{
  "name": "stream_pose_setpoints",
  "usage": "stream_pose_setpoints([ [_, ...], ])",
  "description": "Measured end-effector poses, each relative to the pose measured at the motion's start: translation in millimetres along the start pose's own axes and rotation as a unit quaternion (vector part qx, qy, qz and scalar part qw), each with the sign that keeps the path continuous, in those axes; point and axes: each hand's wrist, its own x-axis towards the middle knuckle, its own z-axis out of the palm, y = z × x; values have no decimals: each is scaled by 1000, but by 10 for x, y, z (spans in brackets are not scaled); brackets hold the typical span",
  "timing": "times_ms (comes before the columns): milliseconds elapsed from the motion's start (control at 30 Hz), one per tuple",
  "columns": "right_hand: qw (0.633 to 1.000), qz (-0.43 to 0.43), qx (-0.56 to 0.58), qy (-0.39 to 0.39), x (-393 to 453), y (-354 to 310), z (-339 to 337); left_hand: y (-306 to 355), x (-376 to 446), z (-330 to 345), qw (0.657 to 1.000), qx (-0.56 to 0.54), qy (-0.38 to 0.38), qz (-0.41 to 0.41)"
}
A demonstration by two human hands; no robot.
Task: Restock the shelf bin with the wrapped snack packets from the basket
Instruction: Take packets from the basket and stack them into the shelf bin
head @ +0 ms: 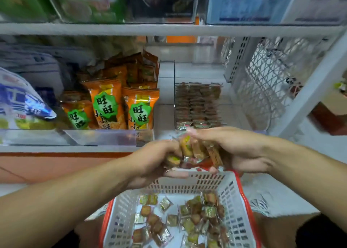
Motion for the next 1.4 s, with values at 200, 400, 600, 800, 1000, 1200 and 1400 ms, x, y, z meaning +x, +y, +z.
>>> stream_pose_setpoints([
  [200,989,-28,106,-97,-14,-203,-144,248,-82,109,988,-148,8,37],
  [400,975,-20,153,-162,-6,-219,-243,190,39,183,992,-86,16,93],
  [600,988,-71,100,-93,18,-118,-260,160,76,169,981,-130,39,140],
  [800,990,-107,89,-5,-14,-89,-238,158,39,165,977,-150,45,147],
  [1000,985,-127,104,59,7,-75,-266,197,9,178,973,-164,37,155],
  [1200,972,-153,168,57,45,-31,-319,204,19,153,970,-174,47,163],
  [1400,979,-140,148,4,33,-31,-300,194,19,142,975,-124,48,176],
])
